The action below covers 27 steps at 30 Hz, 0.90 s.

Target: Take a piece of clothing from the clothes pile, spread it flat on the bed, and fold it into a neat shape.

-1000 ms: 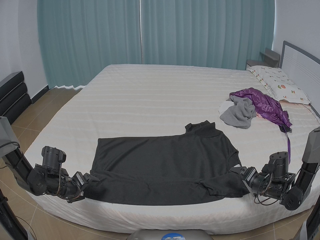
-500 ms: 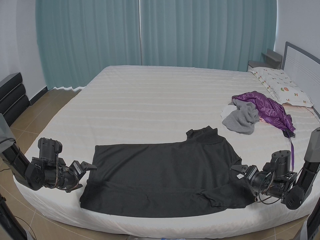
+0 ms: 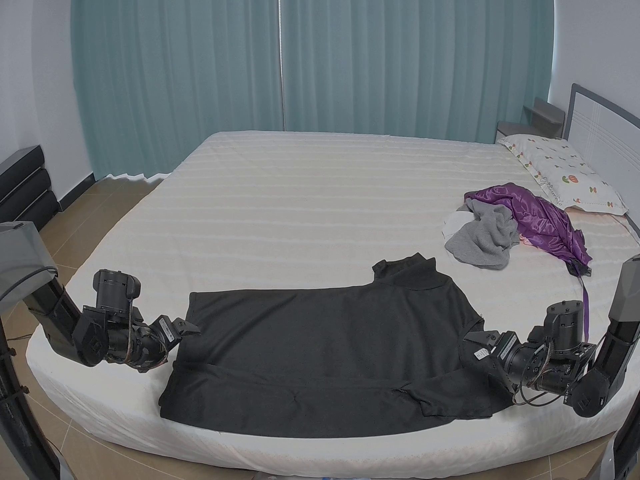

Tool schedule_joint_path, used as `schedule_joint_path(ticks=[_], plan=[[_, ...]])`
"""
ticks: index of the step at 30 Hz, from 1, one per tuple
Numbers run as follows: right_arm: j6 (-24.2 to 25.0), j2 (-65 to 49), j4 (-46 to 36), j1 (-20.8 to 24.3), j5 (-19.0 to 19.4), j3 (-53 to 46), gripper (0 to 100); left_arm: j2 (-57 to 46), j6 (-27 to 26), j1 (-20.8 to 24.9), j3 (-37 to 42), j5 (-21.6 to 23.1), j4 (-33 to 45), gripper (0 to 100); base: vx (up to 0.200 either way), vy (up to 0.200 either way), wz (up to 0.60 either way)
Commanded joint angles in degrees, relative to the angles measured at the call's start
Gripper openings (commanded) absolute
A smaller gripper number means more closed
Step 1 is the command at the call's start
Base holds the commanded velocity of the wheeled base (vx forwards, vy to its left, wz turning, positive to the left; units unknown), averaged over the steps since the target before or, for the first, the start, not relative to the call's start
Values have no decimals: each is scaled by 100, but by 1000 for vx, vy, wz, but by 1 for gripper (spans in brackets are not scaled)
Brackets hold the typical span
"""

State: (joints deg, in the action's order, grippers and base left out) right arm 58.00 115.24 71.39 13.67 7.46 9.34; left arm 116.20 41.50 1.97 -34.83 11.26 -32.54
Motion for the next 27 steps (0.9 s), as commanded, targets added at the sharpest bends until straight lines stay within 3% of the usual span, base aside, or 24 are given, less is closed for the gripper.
schedule_joint_path(ticks=[1,7,8,20,27], plan=[[-26,131,7,-4,-8,7,100,307,8,31,-77,-19,-25,100,0,0,0],[-52,139,7,-83,1,33,100,456,8,31,-15,-19,-25,100,0,0,0],[-52,139,7,-83,1,33,100,456,8,31,-15,-19,-25,0,0,0,0],[-843,341,-2,-435,45,33,100,228,-1,-30,187,-397,2,0,0,0,0],[-1792,526,-2,-953,1170,59,100,166,8,-57,292,-406,-33,0,0,0,0]])
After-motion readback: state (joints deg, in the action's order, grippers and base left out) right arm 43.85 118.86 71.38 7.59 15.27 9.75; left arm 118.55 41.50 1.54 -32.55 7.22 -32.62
